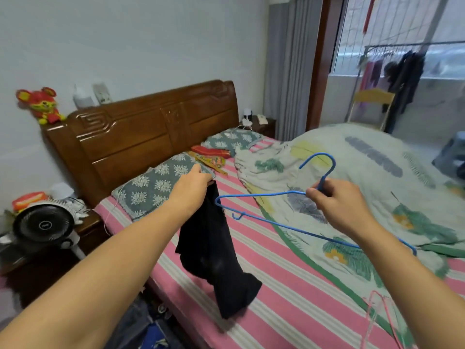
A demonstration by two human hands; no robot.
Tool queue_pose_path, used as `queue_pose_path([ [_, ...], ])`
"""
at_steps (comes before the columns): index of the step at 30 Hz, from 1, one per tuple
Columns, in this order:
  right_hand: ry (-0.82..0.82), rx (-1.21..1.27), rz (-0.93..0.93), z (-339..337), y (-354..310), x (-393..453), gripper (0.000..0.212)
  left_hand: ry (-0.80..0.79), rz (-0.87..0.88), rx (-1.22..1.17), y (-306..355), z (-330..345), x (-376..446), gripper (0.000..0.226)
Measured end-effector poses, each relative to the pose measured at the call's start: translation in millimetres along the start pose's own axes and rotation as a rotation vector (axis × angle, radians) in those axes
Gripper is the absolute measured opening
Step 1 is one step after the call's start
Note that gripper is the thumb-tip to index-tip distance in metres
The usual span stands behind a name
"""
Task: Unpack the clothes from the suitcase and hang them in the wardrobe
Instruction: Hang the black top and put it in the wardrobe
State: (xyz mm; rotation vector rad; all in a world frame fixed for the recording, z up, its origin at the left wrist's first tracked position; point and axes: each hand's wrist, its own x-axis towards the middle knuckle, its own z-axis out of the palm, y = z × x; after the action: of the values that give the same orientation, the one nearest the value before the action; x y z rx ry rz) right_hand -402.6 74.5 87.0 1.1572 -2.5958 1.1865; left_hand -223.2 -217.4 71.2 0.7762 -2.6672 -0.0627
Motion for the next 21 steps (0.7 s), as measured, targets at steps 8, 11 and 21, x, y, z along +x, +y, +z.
queue_pose_path([
  [8, -0.033, -0.128, -0.209, 13.2, -48.4, 5.9, 0.021, -0.087, 0.226, -0.044, 13.3, -30.8, 7.1, 0.023],
  [11, 0.093, -0.184, -0.285, 16.9, -60.0, 11.3, 0.021, -0.034, 0.306, -0.04, 31.6, -41.4, 5.4, 0.022],
  [21, -0.002, 0.297, -0.183, 20.5, -88.2, 38.8, 0.031, 0.14, 0.379, -0.407, 103.6, -110.0, 25.1, 0.021],
])
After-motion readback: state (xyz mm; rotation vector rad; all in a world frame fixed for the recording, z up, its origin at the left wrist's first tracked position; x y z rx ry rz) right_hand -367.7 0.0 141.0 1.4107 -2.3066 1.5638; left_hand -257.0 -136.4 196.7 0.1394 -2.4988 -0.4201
